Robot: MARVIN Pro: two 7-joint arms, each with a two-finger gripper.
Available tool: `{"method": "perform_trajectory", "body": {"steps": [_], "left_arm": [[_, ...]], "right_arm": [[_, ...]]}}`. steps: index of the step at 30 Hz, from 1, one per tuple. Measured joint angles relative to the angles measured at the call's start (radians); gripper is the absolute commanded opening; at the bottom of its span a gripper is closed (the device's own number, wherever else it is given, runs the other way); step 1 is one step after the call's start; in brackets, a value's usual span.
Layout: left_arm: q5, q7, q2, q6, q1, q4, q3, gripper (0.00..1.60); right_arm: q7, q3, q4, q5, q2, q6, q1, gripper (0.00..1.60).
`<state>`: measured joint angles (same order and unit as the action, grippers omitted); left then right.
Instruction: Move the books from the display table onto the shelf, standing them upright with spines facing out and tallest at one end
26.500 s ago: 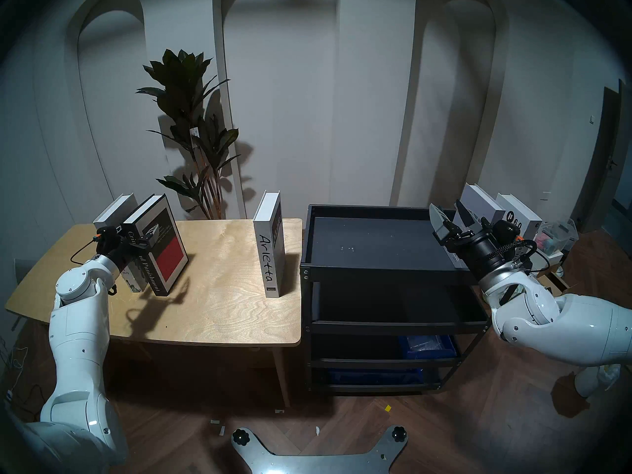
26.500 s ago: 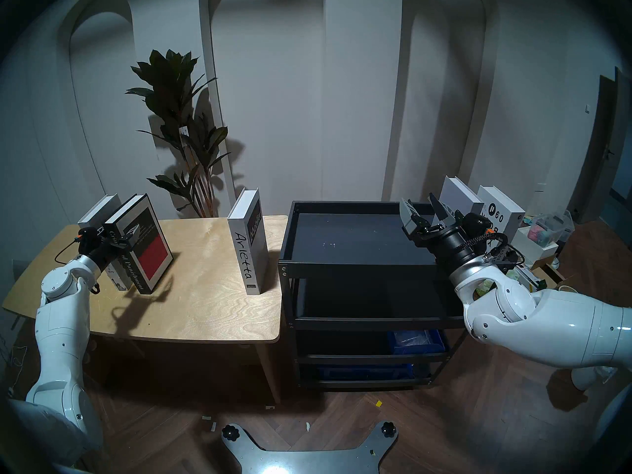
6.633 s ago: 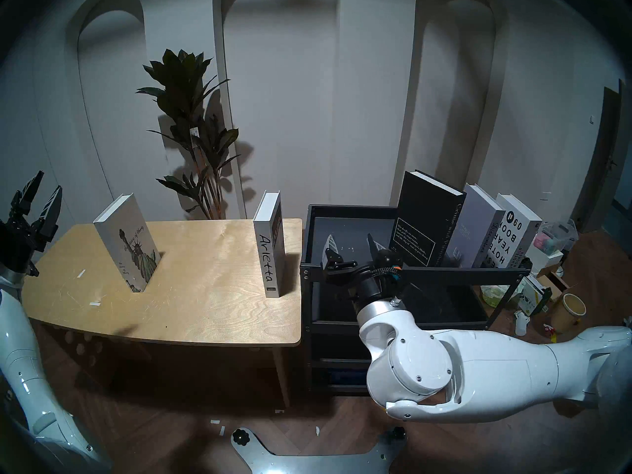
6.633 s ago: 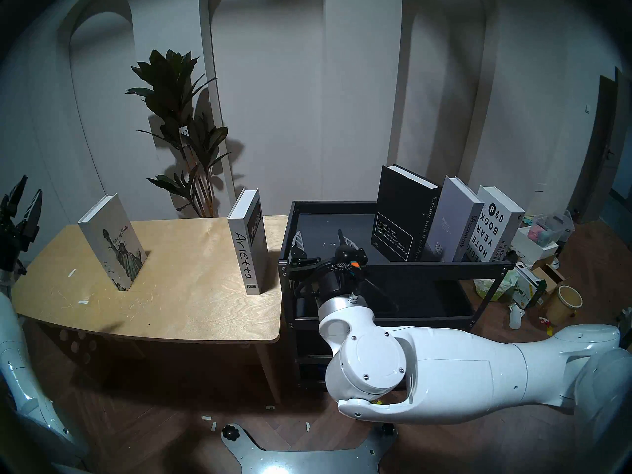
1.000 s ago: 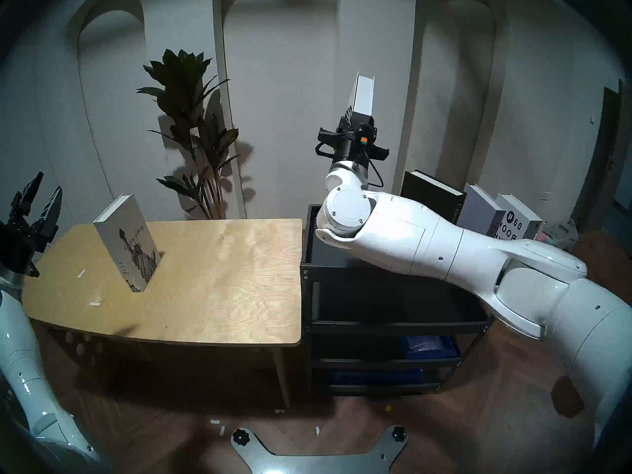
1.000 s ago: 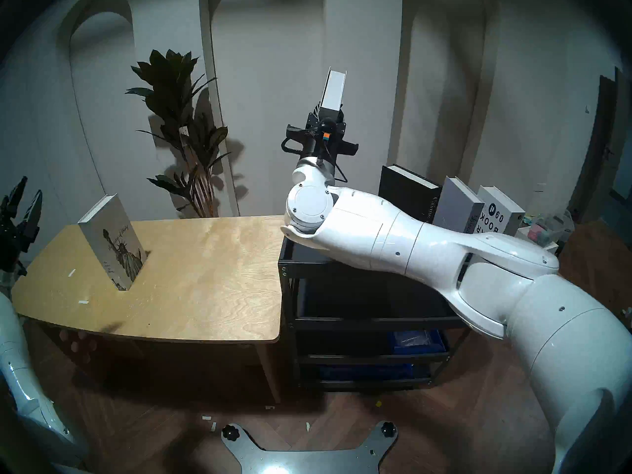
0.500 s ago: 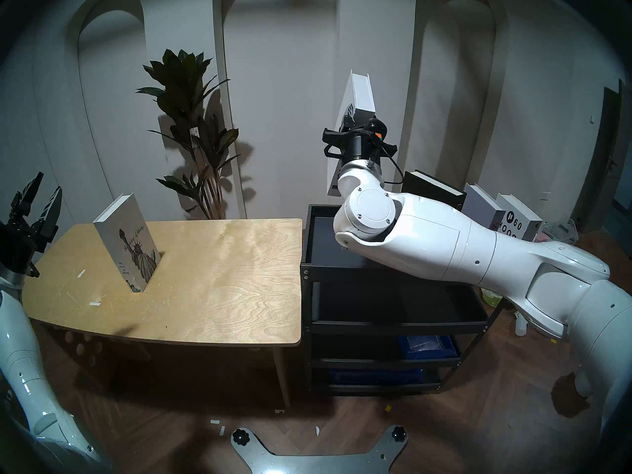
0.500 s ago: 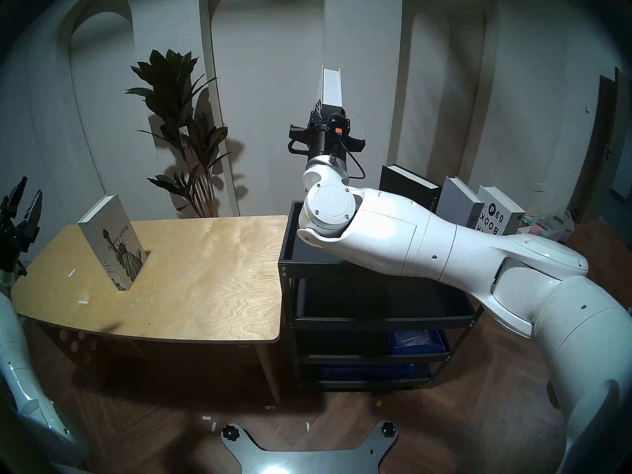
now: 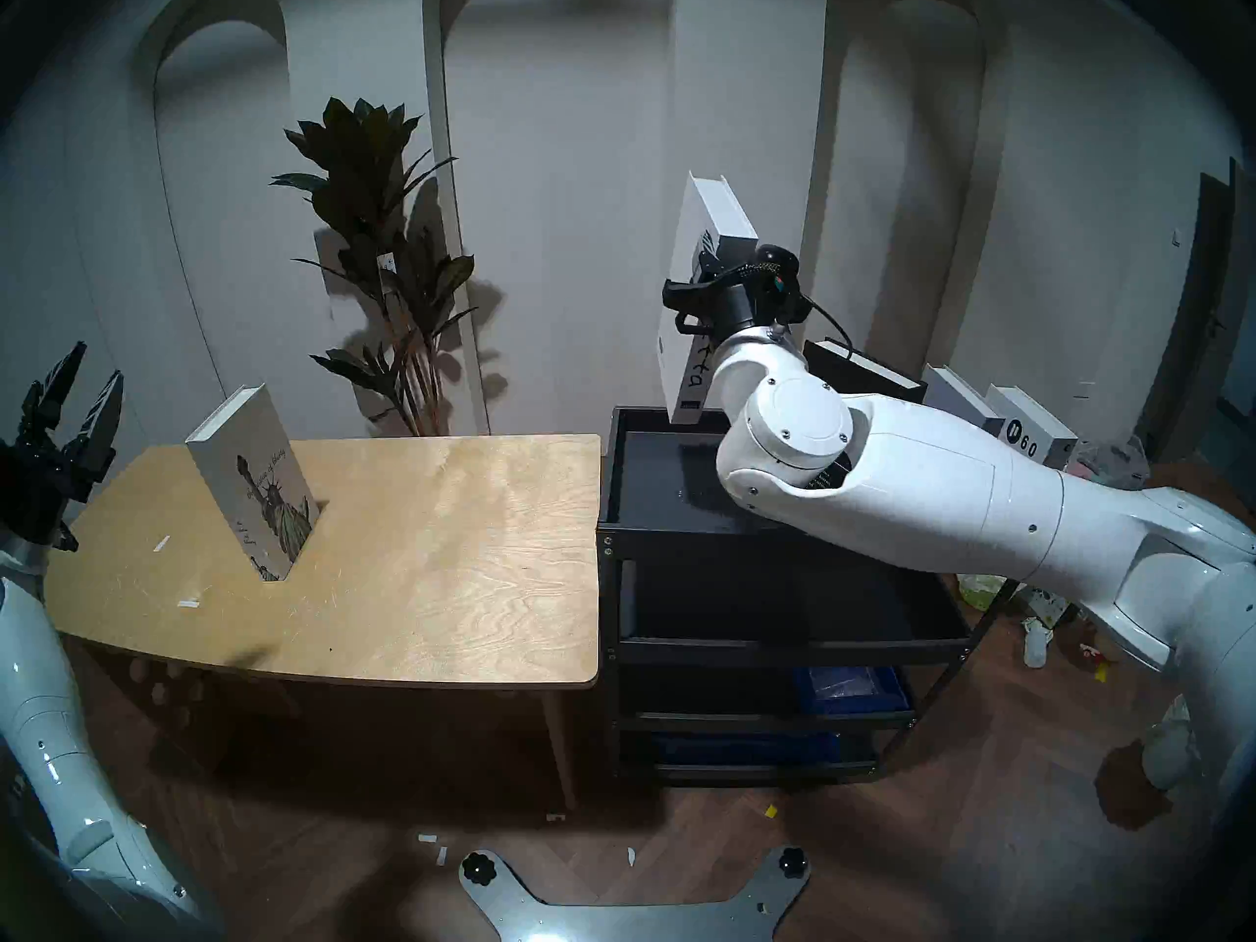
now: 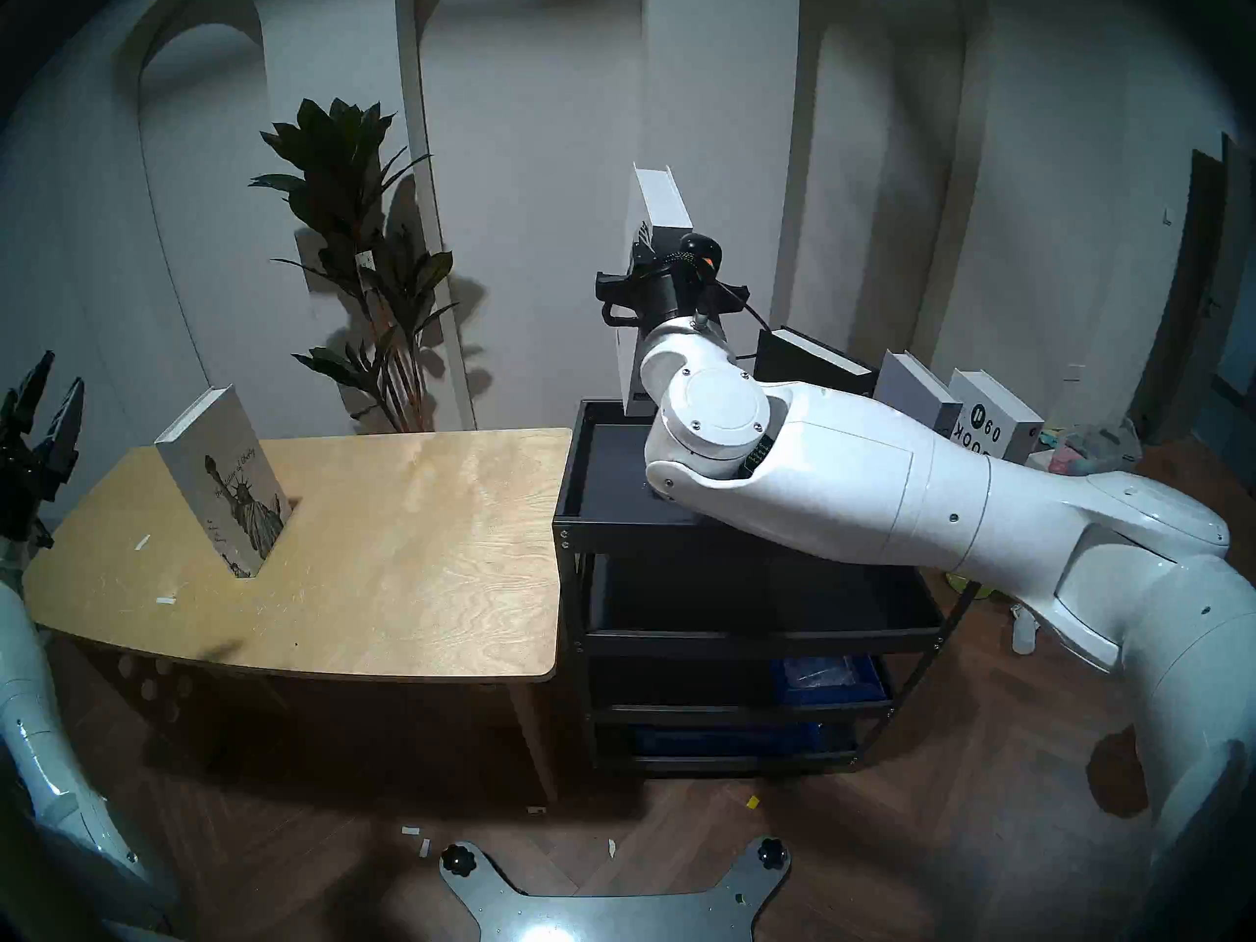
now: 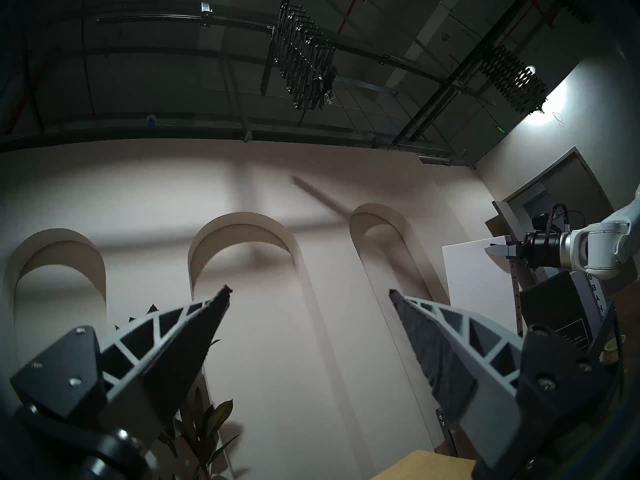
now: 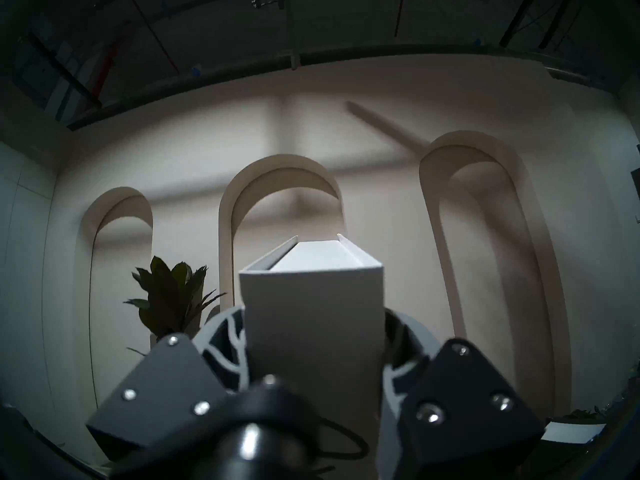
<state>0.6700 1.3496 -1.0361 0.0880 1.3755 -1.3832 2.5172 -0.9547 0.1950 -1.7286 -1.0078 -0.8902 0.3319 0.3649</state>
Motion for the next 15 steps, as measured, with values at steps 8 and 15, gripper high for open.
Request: {"method": "perform_trajectory", "body": {"steps": [8, 15], "left_arm": [[0.0, 0.0, 0.0, 0.0, 0.0, 0.0, 0.0, 1.6], [0.0, 0.0, 0.0, 0.0, 0.0, -0.001, 0.0, 1.6]], "right_arm": [[0.109, -0.005, -0.043, -0.107, 0.089, -0.099, -0.001, 0.0], [0.231, -0.007, -0.067, -0.219, 0.169, -0.203, -0.005, 0.0]]}}
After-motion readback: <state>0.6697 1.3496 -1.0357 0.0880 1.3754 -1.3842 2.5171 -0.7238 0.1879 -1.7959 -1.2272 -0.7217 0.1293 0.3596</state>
